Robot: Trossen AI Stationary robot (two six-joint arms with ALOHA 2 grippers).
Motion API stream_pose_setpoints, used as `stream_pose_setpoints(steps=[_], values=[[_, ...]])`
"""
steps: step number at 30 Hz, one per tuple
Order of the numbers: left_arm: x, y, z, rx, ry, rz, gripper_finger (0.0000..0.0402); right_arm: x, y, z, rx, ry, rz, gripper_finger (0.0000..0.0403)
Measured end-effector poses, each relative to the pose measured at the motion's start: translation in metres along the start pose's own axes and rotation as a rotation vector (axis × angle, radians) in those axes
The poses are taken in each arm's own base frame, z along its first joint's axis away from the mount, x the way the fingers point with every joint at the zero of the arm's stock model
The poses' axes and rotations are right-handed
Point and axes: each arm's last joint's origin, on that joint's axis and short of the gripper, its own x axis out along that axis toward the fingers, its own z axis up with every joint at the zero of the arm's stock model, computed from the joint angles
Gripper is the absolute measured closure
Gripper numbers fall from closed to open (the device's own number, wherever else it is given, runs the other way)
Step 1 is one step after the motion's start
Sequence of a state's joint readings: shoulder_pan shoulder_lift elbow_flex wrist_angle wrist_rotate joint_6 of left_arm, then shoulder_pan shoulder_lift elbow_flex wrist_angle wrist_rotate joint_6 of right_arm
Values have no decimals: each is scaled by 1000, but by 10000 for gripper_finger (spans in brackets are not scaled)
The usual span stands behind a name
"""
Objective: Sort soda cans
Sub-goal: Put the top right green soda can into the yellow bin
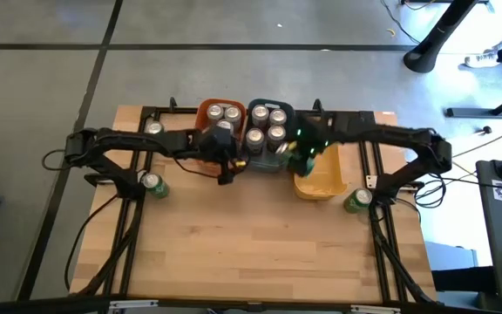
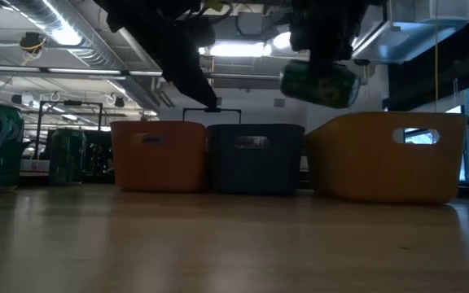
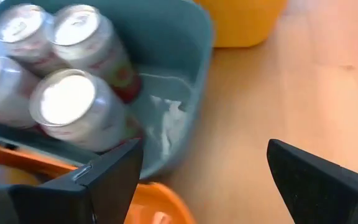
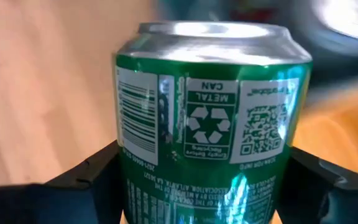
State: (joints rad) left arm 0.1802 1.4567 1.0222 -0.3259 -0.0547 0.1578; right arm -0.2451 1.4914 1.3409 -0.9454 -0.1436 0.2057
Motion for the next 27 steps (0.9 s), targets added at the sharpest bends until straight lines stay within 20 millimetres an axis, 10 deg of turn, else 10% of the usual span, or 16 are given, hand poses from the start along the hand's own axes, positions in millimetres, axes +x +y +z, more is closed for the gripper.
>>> stream_pose_setpoints(steps=[9, 27], values=[[-6, -53, 0, -71, 37, -116, 70, 49, 74, -24, -131, -201, 142, 105], [-11, -136, -20, -348, -237, -179, 70, 128, 145, -72, -246, -304, 47, 105]])
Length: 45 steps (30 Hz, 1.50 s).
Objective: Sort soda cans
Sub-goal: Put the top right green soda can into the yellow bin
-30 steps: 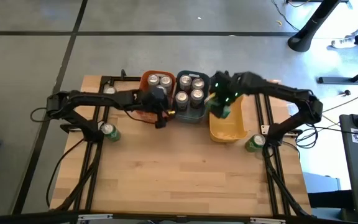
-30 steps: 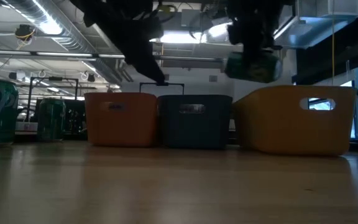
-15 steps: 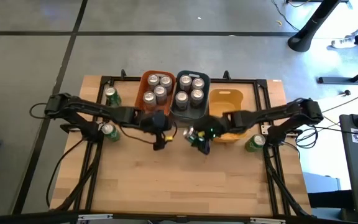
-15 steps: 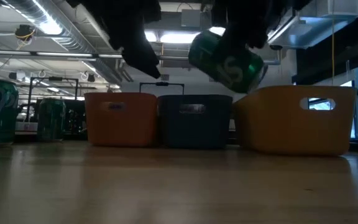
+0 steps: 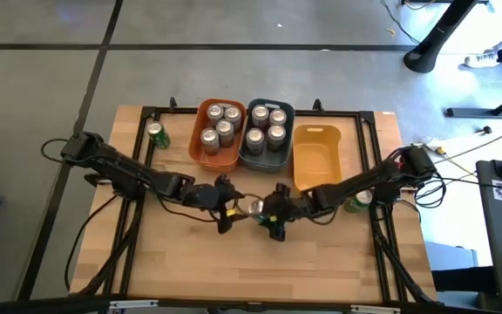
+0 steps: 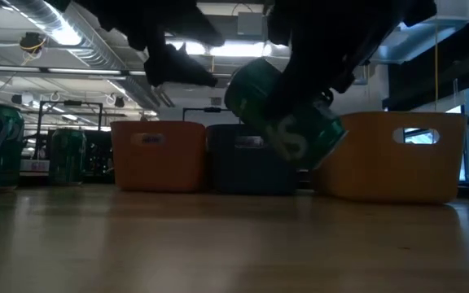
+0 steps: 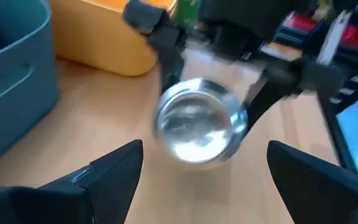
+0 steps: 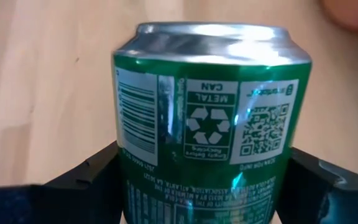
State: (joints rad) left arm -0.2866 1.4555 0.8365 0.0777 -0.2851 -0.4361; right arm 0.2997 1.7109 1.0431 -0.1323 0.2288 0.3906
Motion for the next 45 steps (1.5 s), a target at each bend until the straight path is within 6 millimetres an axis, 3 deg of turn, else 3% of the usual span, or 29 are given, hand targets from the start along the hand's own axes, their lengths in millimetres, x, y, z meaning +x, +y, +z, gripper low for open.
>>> stream_pose_setpoints(steps=[8, 13, 18, 23, 27, 33, 39, 41, 45], values=[[-6, -8, -14, -48, 61, 38, 70, 42, 23, -12, -20, -171, -17, 105], [-21, -6, -23, -103, 171, 115, 70, 72, 28, -18, 25, -303, 10, 105], [-23, -6, -29, -115, 195, 166, 70, 89, 30, -22, 46, -423, 9, 105], [-29, -4, -32, -123, 234, 197, 70, 98, 30, -25, 34, -489, -2, 105], [-46, -1, -34, -138, 289, 228, 70, 102, 29, -27, 34, -496, -39, 105], [-60, -7, -57, -122, 328, 264, 70, 106, 28, -31, 16, -501, -74, 104], [-45, -1, -98, -123, 221, 317, 70, 106, 28, -31, 13, -506, -65, 97], [-40, 1, -104, -92, 167, 328, 70, 106, 28, -30, 4, -516, -54, 101], [-30, 2, -98, -42, 67, 316, 70, 106, 28, -30, -11, -516, -52, 100]])
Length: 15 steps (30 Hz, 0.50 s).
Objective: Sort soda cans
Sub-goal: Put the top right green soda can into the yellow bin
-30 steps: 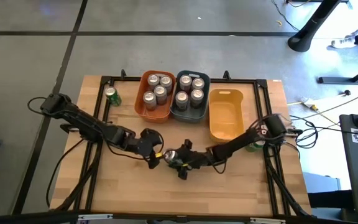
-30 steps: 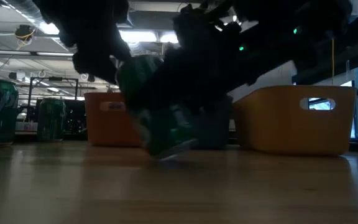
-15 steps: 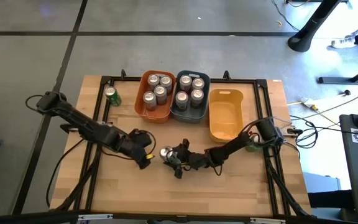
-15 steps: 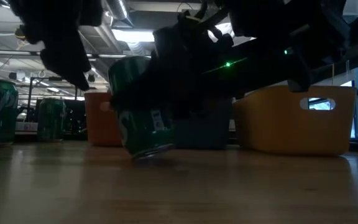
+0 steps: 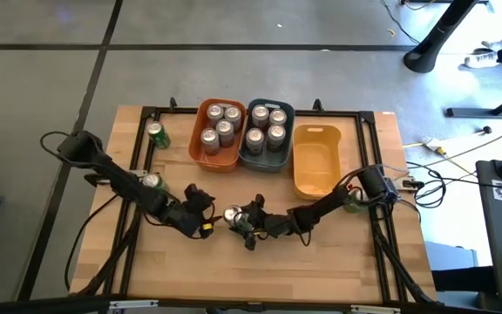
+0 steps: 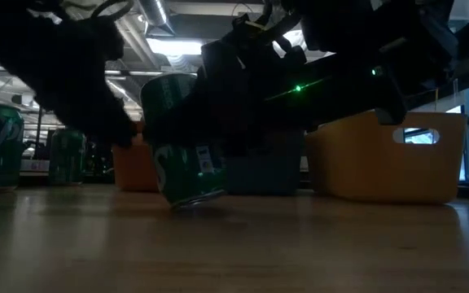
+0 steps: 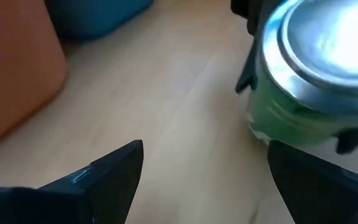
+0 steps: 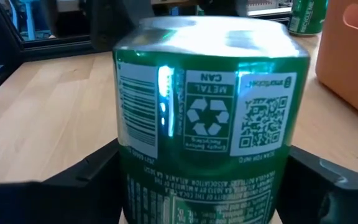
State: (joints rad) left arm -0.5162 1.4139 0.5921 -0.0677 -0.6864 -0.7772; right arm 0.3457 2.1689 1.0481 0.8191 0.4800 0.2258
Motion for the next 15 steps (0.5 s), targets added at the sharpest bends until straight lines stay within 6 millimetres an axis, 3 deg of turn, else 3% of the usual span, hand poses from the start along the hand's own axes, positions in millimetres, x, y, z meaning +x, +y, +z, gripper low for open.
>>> stream_pose_setpoints(steps=[15], values=[[2, -7, 10, 37, -85, -64, 70, 1, -1, -1, -4, 17, 38, 90]])
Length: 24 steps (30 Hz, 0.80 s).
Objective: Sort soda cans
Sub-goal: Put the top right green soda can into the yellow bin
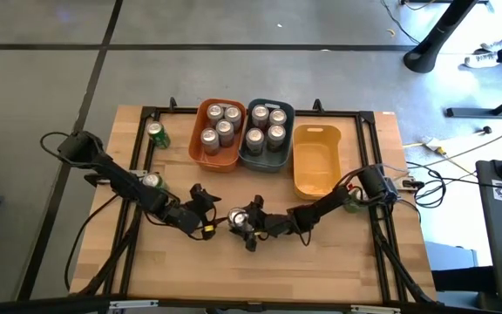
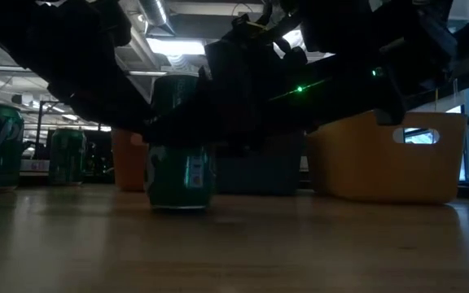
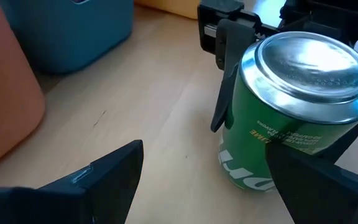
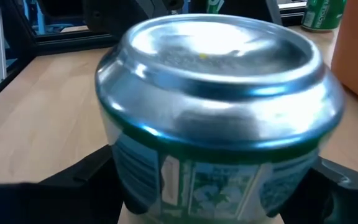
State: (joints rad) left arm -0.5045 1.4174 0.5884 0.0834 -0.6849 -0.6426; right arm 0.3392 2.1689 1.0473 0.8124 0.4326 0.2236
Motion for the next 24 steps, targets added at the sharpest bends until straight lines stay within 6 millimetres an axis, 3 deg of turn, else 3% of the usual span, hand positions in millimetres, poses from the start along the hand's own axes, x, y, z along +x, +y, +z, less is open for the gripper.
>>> stream_pose_setpoints(steps=[19, 24], values=[[-1, -1, 1, 10, -4, -10, 70, -4, 3, 9, 34, 35, 86, 86], [0, -1, 3, 2, -16, -4, 70, -4, 2, 8, 22, 37, 54, 47]])
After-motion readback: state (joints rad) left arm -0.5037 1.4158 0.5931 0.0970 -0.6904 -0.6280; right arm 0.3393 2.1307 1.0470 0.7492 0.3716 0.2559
